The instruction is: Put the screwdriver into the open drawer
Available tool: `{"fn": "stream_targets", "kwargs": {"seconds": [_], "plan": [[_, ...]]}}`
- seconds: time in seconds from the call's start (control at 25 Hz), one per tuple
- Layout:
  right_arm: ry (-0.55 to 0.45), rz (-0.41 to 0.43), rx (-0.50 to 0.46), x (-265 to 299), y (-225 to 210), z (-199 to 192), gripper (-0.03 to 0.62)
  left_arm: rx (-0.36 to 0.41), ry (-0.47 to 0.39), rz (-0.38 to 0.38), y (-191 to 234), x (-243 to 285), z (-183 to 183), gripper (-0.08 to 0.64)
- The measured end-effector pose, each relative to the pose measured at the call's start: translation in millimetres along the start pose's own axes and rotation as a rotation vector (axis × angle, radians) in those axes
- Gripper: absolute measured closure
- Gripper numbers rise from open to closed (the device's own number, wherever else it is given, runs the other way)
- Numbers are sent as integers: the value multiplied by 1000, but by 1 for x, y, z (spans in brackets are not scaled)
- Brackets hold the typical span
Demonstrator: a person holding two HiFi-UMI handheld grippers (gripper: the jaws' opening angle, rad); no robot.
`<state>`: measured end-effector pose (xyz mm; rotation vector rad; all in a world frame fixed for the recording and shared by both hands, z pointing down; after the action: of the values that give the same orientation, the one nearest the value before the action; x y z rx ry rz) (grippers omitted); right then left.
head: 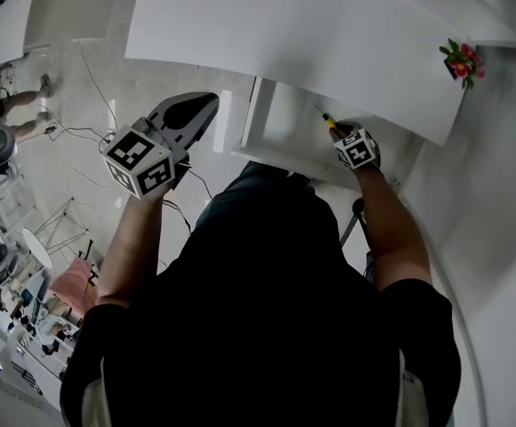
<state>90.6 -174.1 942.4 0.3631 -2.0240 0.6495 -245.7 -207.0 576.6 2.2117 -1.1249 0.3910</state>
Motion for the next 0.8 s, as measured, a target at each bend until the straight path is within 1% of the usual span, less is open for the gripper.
{"fn": "stream_targets", "kwargs": {"seconds": [0.36, 0.6, 0.8], "plan": [[-13, -17, -16, 2, -2, 6, 512, -8, -7, 2, 1, -4, -4, 537], [-24, -24, -8, 2, -1, 7, 509, -4, -3, 1, -3, -6, -6, 537], [-32, -29, -5, 1, -3, 5, 468, 8, 5, -2, -7, -12, -6, 537]]}}
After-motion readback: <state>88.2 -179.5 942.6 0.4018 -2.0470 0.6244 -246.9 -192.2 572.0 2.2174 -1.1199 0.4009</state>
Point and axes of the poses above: the fingertips, and each gripper's own axes: x forward along the fingers, y to its left, z out of its top, the point moved 6 cm from there along -x, backward along the fingers, and after that the axes turned 3 degrees about -y, right-handed, at the moved point
